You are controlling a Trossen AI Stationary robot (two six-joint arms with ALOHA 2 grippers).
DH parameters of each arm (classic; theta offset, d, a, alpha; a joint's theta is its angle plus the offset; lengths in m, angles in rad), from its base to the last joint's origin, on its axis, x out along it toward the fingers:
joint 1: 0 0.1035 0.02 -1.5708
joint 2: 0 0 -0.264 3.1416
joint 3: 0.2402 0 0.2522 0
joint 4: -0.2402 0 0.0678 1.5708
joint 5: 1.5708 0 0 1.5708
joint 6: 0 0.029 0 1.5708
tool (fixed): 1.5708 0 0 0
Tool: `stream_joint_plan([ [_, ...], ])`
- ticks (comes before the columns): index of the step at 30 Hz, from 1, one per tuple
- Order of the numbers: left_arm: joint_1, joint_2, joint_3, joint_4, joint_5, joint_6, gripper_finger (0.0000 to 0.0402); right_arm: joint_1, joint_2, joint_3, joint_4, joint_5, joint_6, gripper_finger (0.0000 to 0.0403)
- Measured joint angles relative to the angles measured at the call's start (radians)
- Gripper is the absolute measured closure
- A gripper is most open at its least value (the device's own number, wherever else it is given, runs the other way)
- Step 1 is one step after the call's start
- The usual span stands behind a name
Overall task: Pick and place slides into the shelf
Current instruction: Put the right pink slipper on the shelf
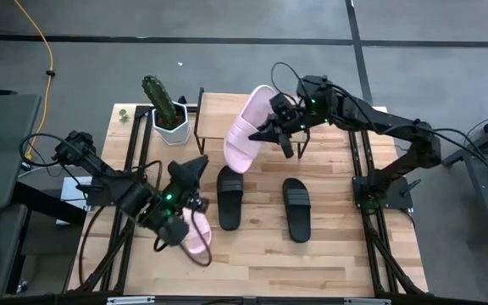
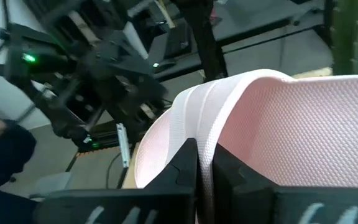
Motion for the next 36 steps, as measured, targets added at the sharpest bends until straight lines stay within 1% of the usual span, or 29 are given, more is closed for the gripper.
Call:
stream_joint_plan([
  [3,0.026,0.0,0.0,-0.001,0.016,0.007,0.0275,-0.003,0.055,0.093,-0.045,-0.01,-0.026,0.0403],
  [9,0.029,0.0,0.0,0.002,0.043,0.034,0.0273,-0.029,0.161,0.27,-0.131,-0.008,-0.049,0.0403],
  [14,0.03,0.0,0.0,0.002,0.049,0.05,0.0273,-0.046,0.234,0.372,-0.181,-0.022,-0.049,0.0403],
  [20,0.03,0.0,0.0,0.002,0.065,0.092,0.0272,-0.046,0.279,0.426,-0.183,-0.074,-0.046,0.0403],
  [24,0.03,0.0,0.0,0.007,0.08,0.13,0.0272,-0.046,0.281,0.431,-0.184,-0.073,-0.046,0.0403],
  [29,0.03,0.0,0.0,0.01,0.092,0.139,0.0272,-0.045,0.281,0.431,-0.178,-0.072,-0.044,0.0403],
  [36,0.03,0.0,0.0,0.059,0.125,0.185,0.0272,-0.038,0.281,0.431,-0.177,-0.074,-0.042,0.0403],
])
